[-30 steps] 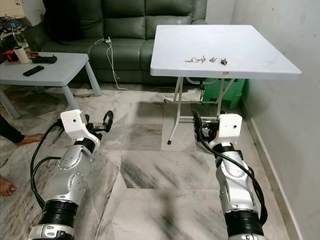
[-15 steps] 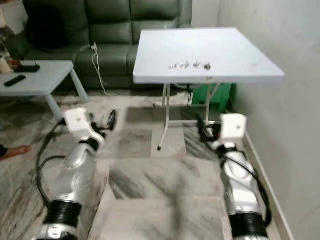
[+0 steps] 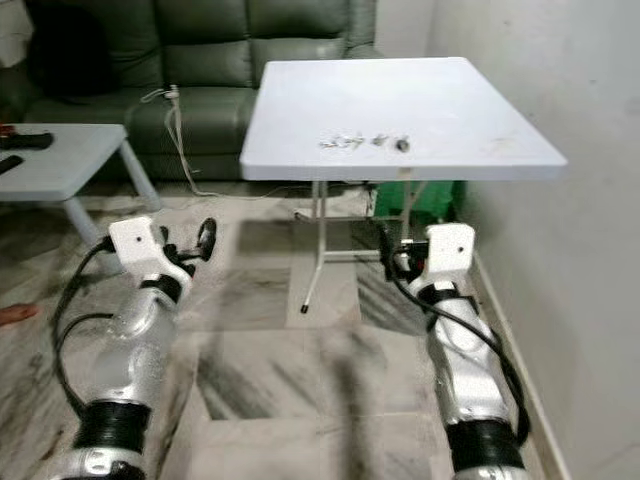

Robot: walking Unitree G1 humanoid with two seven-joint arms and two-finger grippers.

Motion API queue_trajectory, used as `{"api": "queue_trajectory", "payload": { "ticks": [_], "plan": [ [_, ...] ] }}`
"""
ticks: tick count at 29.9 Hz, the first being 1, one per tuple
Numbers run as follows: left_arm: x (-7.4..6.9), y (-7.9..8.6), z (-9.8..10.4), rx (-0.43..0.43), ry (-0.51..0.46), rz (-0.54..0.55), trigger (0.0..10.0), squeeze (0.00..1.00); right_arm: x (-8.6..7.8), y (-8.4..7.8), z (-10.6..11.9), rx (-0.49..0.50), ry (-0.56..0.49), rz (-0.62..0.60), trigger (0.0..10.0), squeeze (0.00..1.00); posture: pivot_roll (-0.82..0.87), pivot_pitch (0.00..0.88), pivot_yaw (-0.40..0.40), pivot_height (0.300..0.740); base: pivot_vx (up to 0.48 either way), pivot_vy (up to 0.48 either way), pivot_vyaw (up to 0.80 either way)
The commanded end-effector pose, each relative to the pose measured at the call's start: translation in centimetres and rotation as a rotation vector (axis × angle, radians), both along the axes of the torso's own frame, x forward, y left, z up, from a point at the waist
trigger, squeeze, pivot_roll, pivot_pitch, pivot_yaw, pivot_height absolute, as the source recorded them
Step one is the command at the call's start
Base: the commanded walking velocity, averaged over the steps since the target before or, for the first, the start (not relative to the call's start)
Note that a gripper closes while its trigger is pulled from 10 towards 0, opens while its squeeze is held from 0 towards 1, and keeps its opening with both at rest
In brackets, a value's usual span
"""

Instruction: Hang keys on a hook

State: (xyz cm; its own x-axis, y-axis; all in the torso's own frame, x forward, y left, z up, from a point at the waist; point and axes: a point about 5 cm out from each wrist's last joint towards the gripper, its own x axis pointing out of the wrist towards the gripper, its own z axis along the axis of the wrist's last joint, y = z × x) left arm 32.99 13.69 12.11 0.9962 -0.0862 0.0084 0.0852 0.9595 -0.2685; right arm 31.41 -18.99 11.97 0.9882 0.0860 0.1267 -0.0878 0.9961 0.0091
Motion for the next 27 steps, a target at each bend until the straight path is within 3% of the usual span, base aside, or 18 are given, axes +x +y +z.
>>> {"api": "queue_trajectory", "payload": {
  "ticks": [1, 22, 27],
  "plan": [
    [0.16, 1.18, 0.67, 0.010, -0.024, 0.031, 10.0, 0.00, 0.30, 0.82, 0.76, 0.010, -0.028, 0.027, 10.0, 0.00, -0.02, 0.000, -0.037, 0.740, 0.368, 0.000, 0.00],
    [0.09, 1.03, 0.70, -0.008, -0.025, 0.035, 10.0, 0.00, 0.30, 0.68, 0.80, 0.002, -0.021, 0.032, 10.0, 0.00, -0.02, 0.000, -0.048, 0.740, 0.359, 0.000, 0.00],
    [0.06, 1.02, 0.65, -0.020, -0.024, 0.036, 10.0, 0.00, 0.29, 0.65, 0.81, -0.003, -0.019, 0.033, 10.0, 0.00, -0.02, 0.000, -0.050, 0.740, 0.333, 0.281, 0.00]
  ]
}}
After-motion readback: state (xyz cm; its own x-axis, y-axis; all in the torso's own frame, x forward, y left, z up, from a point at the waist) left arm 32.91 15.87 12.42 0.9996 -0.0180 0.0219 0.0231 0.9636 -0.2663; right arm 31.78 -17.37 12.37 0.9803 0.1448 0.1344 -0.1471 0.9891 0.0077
